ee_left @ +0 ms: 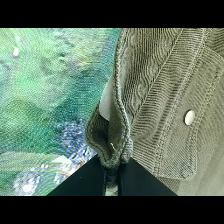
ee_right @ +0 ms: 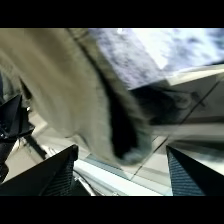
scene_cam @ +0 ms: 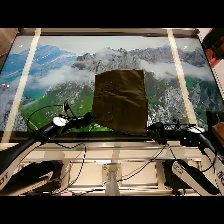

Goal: Fold the clothes and pants, and hang the long-sleeved shirts on hangers.

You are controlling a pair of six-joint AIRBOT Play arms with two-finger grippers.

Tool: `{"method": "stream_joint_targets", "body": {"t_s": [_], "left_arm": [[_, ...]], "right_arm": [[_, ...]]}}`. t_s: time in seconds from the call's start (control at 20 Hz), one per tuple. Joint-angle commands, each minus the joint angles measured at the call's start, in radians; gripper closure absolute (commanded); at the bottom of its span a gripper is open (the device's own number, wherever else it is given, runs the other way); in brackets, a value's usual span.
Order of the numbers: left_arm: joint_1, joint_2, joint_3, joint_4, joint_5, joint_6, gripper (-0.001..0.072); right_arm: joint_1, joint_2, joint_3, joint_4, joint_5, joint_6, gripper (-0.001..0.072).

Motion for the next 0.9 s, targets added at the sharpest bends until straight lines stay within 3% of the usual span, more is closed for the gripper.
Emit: {"method": "stream_joint_targets", "body": {"t_s": [0.0, 0.1, 0.2, 0.25, 0.35, 0.55, 0.7, 0.85], "left_arm": [[0.000, 0.001, 0.001, 0.000, 0.000, 0.000, 0.0673], [0.000, 0.001, 0.001, 0.000, 0.000, 0.000, 0.0674], [0.000, 0.001, 0.001, 0.000, 0.000, 0.000, 0.0674], [0.000, 0.001, 0.001, 0.000, -0.001, 0.000, 0.0674], [0.000, 0.004, 0.001, 0.000, -0.009, 0.000, 0.0674], [0.006, 0.095, 0.029, 0.004, -0.026, 0.084, 0.0674], [0.005, 0.225, 0.099, 0.008, -0.026, 0.098, 0.0674], [0.005, 0.369, 0.192, 0.065, -0.023, 0.109, 0.0675]], "right_arm": [[0.134, -0.071, 0.025, 0.047, -0.174, -0.045, 0.0102], [0.188, -0.071, 0.048, 0.077, -0.240, -0.045, 0.0109], [0.203, -0.071, 0.077, 0.079, -0.243, -0.047, 0.0185], [0.203, -0.069, 0.091, 0.079, -0.235, -0.051, 0.0306], [0.203, -0.065, 0.120, 0.078, -0.203, -0.057, 0.0680], [0.203, -0.002, 0.219, 0.080, -0.045, -0.129, 0.0694], [0.203, 0.113, 0.333, 0.079, 0.075, -0.129, 0.0694], [0.203, 0.269, 0.467, 0.079, 0.107, -0.101, 0.0694]]}}
